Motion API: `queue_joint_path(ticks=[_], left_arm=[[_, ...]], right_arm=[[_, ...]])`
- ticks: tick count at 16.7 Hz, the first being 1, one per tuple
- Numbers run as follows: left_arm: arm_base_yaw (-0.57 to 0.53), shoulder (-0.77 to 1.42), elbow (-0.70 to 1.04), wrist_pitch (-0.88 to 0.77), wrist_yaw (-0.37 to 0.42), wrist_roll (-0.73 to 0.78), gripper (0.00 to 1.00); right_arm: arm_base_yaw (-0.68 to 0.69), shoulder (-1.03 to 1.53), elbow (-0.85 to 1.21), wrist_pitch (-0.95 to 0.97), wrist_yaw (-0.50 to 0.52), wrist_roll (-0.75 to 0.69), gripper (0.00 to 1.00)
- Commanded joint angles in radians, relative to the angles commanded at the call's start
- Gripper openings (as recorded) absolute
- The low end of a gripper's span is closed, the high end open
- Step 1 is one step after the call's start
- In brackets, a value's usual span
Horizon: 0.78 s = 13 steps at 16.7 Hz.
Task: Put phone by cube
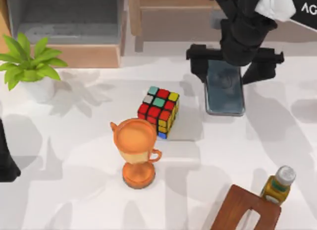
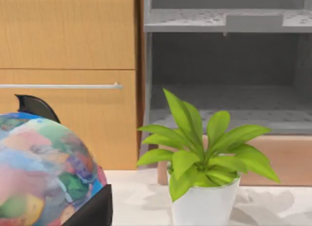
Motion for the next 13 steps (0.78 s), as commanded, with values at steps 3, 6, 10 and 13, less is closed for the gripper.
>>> queue_joint_path(ticks=[3, 6, 10, 13], left_arm=[[0.000, 0.000, 0.000, 0.000, 0.000, 0.000, 1.00], [0.000, 0.000, 0.000, 0.000, 0.000, 0.000, 1.00], [0.000, 0.000, 0.000, 0.000, 0.000, 0.000, 1.00], [0.000, 0.000, 0.000, 0.000, 0.000, 0.000, 1.00]], right_arm=[[-0.001, 0.048, -0.045, 0.009, 0.001, 0.001, 0.00], [-0.001, 0.101, -0.092, 0.014, 0.003, 0.001, 0.00], [-0.001, 0.104, -0.095, 0.014, 0.003, 0.001, 0.00], [-0.001, 0.104, -0.095, 0.014, 0.003, 0.001, 0.08]])
